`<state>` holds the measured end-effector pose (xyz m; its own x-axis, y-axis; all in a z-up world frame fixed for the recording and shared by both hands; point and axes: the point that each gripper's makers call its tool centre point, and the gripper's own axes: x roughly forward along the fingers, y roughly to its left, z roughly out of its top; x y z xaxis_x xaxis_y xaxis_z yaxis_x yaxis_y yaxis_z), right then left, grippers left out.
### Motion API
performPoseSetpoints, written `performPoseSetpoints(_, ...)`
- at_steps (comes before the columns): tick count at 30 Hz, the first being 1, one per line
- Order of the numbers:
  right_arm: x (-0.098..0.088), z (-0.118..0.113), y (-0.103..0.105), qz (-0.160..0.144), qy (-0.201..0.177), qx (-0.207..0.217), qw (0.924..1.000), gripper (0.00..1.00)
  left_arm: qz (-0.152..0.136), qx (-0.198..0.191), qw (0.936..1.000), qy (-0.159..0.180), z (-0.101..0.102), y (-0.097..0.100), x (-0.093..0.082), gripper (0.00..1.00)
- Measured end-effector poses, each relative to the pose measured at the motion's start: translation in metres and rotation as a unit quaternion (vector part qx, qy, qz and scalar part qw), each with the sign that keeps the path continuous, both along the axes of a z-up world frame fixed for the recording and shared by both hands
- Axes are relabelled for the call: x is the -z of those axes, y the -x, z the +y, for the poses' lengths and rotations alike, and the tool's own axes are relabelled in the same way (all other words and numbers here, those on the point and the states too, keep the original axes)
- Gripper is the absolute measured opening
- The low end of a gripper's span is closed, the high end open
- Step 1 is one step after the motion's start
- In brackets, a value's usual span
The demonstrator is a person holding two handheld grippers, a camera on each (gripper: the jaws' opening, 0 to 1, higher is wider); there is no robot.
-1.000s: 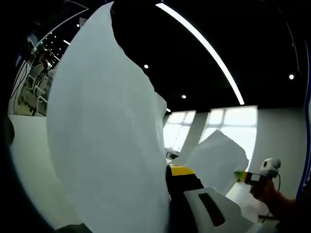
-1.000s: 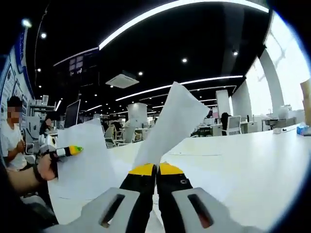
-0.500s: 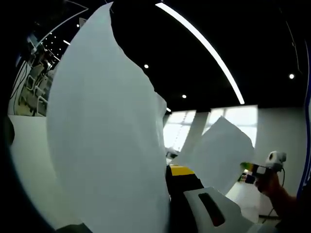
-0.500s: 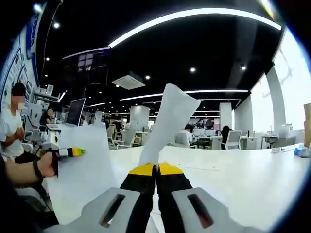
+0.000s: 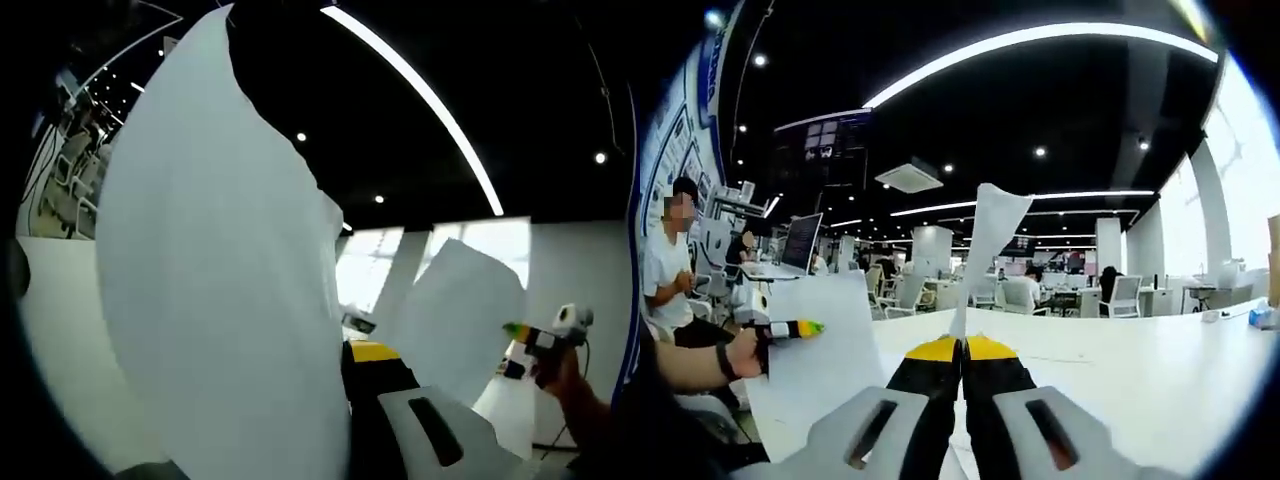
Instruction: Organize the stack of printing papers by aligning and flattening the scattered papers on the table
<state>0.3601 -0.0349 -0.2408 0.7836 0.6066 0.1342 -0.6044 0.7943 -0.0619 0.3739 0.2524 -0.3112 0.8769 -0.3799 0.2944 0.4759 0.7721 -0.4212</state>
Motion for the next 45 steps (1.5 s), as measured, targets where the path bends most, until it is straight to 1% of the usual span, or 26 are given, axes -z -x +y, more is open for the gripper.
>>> performPoseSetpoints(11, -0.013, 0.004, 0.007, -0.012, -0.004, -0.006, 0.9999, 0.0, 0.001, 0.001, 1.0, 0.0, 0.002, -0.002, 0.001, 0.06)
performPoseSetpoints(17, -0.019, 0.008, 0.012, -0.013, -0.001, -0.015, 0.9998, 0.0, 0.001, 0.001, 1.0, 0.0, 0.005, -0.004, 0.001, 0.06)
performPoseSetpoints(24, -0.03, 0.009, 0.02, -0.027, 0.007, -0.017, 0.9995, 0.0, 0.001, 0.0, 1.0, 0.0, 0.007, -0.006, 0.001, 0.06)
performPoseSetpoints(27, -0.034, 0.009, 0.022, -0.024, 0.0, -0.023, 0.9994, 0.0, 0.001, 0.0, 1.0, 0.0, 0.008, -0.006, 0.002, 0.06)
performPoseSetpoints(32, -0.038, 0.009, 0.025, -0.009, -0.019, -0.039, 0.999, 0.0, 0.0, 0.0, 1.0, 0.001, 0.009, -0.006, 0.002, 0.06)
performPoseSetpoints(38, -0.044, 0.008, 0.03, -0.008, -0.028, -0.047, 0.9985, 0.0, 0.0, 0.0, 1.0, 0.001, 0.007, -0.006, 0.002, 0.06)
performPoseSetpoints(45, -0.052, 0.009, 0.041, -0.004, -0.037, -0.066, 0.9971, 0.0, 0.0, 0.0, 1.0, 0.001, 0.006, -0.006, 0.001, 0.06)
